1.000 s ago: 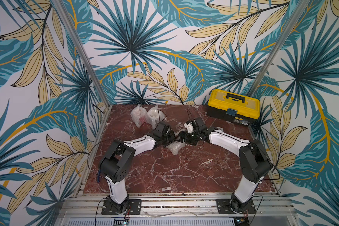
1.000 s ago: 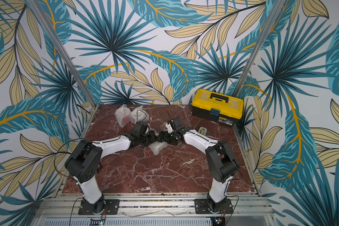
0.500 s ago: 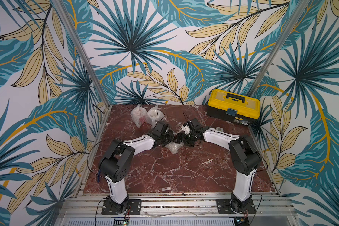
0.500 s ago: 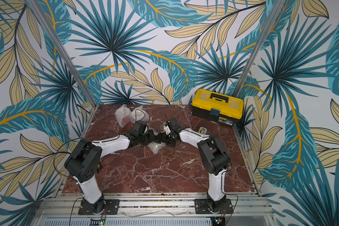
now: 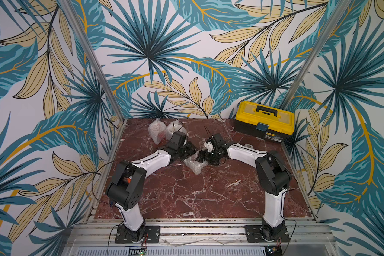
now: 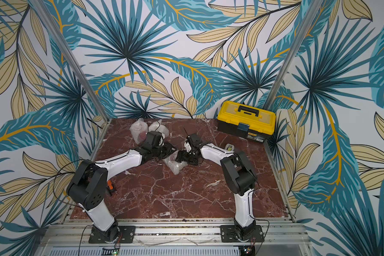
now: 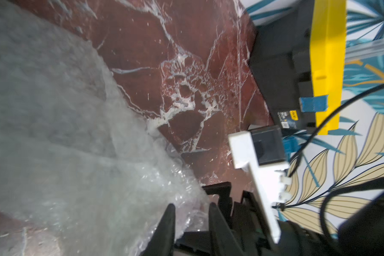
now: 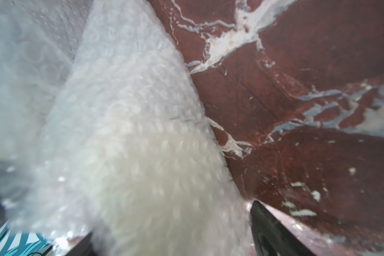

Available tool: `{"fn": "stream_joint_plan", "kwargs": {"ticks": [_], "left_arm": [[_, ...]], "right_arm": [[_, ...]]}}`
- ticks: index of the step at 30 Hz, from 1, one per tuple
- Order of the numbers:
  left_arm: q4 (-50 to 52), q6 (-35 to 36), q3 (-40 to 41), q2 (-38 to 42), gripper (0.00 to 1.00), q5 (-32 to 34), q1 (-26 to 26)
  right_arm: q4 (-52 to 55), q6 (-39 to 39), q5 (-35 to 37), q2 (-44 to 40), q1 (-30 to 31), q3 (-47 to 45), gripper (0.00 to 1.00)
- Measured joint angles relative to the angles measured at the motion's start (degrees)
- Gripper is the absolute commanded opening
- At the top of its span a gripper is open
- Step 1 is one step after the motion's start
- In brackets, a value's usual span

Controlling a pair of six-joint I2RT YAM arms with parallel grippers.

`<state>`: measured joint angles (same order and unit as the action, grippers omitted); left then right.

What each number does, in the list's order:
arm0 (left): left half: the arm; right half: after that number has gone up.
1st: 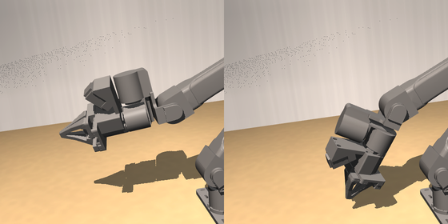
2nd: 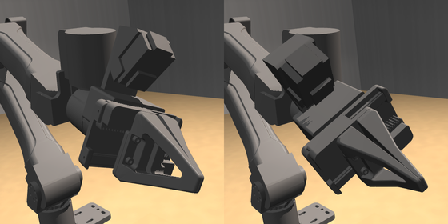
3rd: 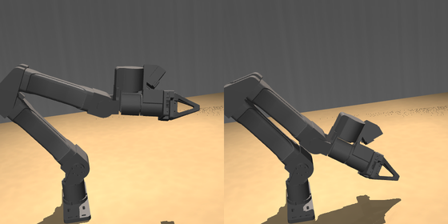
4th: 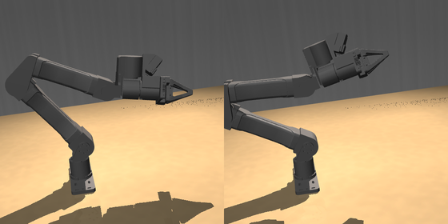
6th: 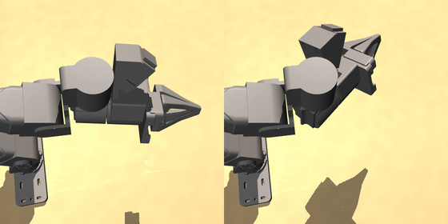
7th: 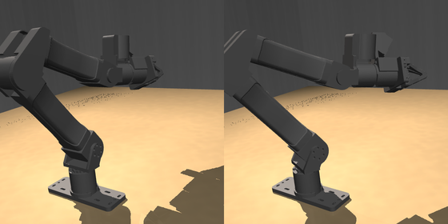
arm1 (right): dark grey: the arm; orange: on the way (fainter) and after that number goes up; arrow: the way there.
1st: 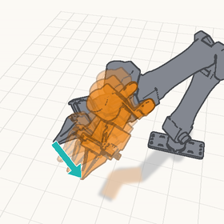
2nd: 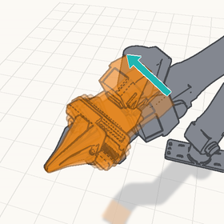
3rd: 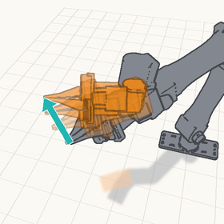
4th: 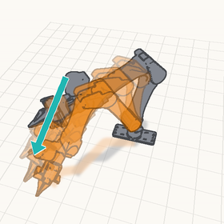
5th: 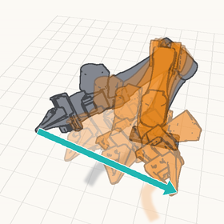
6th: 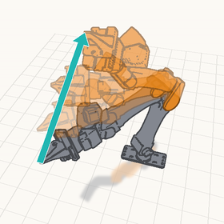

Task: Wrap mugs in bubble wrap
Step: Wrap the mug in bubble wrap.

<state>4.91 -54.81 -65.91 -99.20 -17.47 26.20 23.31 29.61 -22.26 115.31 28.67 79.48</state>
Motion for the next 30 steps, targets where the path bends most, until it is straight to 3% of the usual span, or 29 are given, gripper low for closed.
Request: {"fn": "stream_joint_plan", "kwargs": {"ticks": [10,18,30], "left_arm": [[6.05,5.11,0.02,8.44,0.63,6.71,-3.28],[6.25,6.25,3.34,6.4,0.62,8.9,-9.57],[-2.71,4.83,5.9,-3.02,0.61,8.09,-10.54]], "right_arm": [[2.6,-0.98,1.05,0.85,0.22,2.14,0.85],[6.14,-3.08,2.78,1.27,0.37,4.37,0.85],[12.39,-7.87,5.09,2.67,0.63,8.5,0.85]]}}
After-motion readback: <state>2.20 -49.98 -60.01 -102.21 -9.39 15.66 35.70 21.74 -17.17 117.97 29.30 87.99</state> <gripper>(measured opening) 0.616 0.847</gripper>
